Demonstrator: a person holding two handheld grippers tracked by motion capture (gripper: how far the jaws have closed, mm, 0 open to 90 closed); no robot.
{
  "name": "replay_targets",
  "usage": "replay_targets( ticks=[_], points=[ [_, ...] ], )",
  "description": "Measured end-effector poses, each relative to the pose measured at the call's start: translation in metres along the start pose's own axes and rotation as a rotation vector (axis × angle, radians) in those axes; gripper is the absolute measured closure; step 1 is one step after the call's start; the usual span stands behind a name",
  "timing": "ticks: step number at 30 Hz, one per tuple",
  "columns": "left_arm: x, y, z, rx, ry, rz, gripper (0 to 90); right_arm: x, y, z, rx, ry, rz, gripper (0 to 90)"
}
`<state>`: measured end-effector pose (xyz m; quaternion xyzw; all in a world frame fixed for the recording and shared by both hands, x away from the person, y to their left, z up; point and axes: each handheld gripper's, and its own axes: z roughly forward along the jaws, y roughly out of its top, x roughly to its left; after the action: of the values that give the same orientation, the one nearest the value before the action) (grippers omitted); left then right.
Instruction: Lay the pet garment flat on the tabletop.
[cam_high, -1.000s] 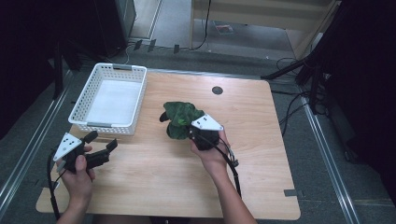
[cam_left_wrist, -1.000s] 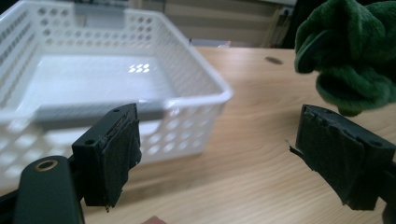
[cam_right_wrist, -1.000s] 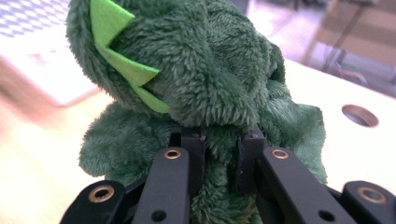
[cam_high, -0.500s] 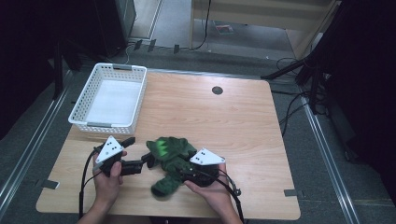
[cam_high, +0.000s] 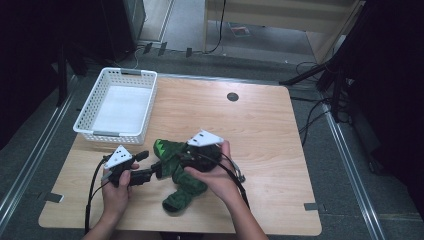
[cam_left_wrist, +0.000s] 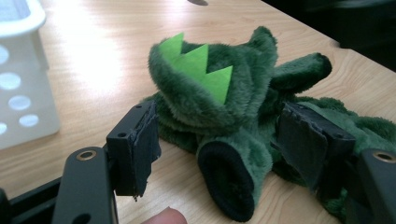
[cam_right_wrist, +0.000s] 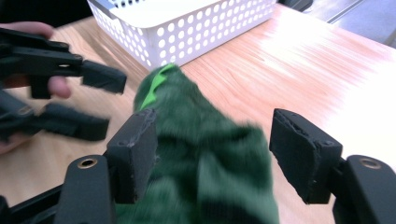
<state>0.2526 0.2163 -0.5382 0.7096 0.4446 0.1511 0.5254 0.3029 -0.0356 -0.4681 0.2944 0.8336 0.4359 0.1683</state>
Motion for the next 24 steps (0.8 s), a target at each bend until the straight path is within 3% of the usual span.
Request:
replay_targets(
  ticks=[1,3,4,5,6,7,8,10,11,12,13,15,17,18,20,22,23,24],
  points=[
    [0.001,0.0,0.0,0.0,-0.001,-0.006,30.0,0.0,0.006,0.013,0.046,0.009,-0.035,27.4],
    [0.003,-0.001,0.0,-0.003,-0.001,-0.02,30.0,0.0,0.009,0.035,0.136,0.023,-0.068,31.7],
    [0.004,-0.001,-0.001,-0.002,-0.001,-0.02,30.3,-0.003,0.006,0.052,0.205,0.023,-0.1,52.3],
    [0.005,-0.001,-0.001,-0.005,-0.002,-0.027,30.3,-0.003,0.006,0.052,0.205,0.023,-0.1,52.3],
    [0.006,0.0,-0.002,-0.006,-0.003,-0.031,30.4,-0.006,0.006,0.056,0.216,0.005,-0.104,62.9],
    [0.007,0.0,-0.002,-0.012,-0.003,-0.037,30.5,-0.012,0.005,0.058,0.221,-0.003,-0.079,78.2],
    [0.008,0.0,-0.003,-0.01,-0.004,-0.041,30.7,-0.021,0.005,0.058,0.217,0.006,-0.033,84.9],
    [0.01,0.0,-0.003,-0.013,0.0,-0.048,30.8,-0.048,0.002,0.053,0.137,-0.017,0.173,85.3],
    [0.01,0.0,-0.003,-0.011,-0.001,-0.048,30.8,-0.06,-0.002,0.051,0.115,-0.067,0.262,79.1],
    [0.01,0.0,-0.002,-0.012,-0.001,-0.053,30.8,-0.069,-0.005,0.05,0.113,-0.127,0.311,68.1],
    [0.01,0.0,-0.002,-0.01,-0.003,-0.054,30.8,-0.081,-0.01,0.048,0.116,-0.216,0.385,58.0],
    [0.009,0.0,-0.001,-0.004,-0.003,-0.053,30.8,-0.091,-0.017,0.038,0.081,-0.258,0.434,52.3],
    [0.008,0.001,0.003,0.01,-0.006,-0.053,30.7,-0.088,-0.018,0.027,0.023,-0.286,0.403,51.4],
    [0.007,0.001,0.005,0.018,-0.007,-0.061,30.7,-0.082,-0.017,0.02,-0.016,-0.271,0.364,52.9],
    [0.005,0.001,0.011,0.035,0.001,-0.075,30.7,-0.068,-0.016,0.017,-0.034,-0.159,0.288,51.2],
    [0.002,0.002,0.019,0.066,0.037,-0.065,30.8,-0.054,-0.018,0.023,0.029,-0.077,0.205,47.1],
    [0.001,0.003,0.021,0.081,0.05,-0.06,31.0,-0.046,-0.023,0.029,0.092,-0.077,0.159,48.8],
    [-0.001,0.003,0.023,0.088,0.057,-0.059,31.0,-0.042,-0.028,0.032,0.119,-0.082,0.138,54.5]
  ],
)
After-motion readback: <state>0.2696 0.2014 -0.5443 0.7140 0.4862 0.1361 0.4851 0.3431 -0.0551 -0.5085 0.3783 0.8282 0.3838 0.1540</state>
